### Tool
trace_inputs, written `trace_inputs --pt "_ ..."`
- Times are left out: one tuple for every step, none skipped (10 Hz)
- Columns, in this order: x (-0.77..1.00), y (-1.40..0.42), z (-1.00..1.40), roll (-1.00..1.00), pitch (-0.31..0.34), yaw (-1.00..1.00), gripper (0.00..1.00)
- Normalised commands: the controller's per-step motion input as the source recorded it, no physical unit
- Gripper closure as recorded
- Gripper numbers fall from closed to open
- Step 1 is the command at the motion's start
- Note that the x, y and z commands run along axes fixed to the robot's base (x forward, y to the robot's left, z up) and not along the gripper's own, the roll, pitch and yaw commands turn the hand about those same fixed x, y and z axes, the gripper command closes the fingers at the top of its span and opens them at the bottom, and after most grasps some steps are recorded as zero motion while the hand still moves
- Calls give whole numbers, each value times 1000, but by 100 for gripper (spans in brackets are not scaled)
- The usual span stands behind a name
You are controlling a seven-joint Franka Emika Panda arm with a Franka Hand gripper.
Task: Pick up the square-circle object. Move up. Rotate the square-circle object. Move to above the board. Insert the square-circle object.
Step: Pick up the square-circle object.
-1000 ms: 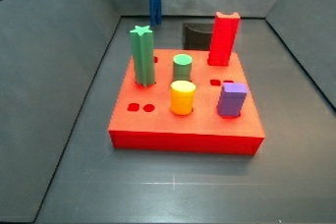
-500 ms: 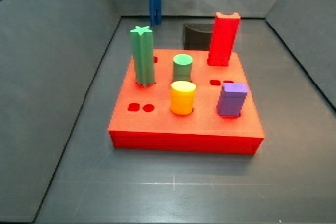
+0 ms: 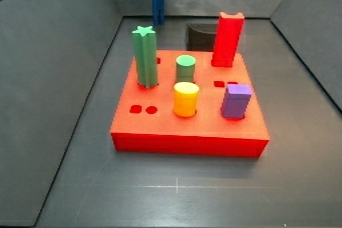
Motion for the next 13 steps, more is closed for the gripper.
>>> trace_inputs --pt "0 -137 -506 -293 9 -454 0" --pt "26 -97 -489 -296 4 -391 0" --pt "0 0 -357 -230 -6 -120 0" --pt "0 26 -20 -86 0 -69 0" --pt "-83 0 0 -19 0 -77 0" --pt "-46 0 -9 -1 -21 0 0" --pt "0 0 0 0 -20 0 0" --pt "0 0 0 31 0 -20 0" --pt "0 0 0 0 0 0 0" --pt "0 0 0 0 0 0 100" --pt "0 0 0 0 0 0 100" --pt "0 0 0 0 0 0 100" --pt "0 0 0 0 0 0 100"
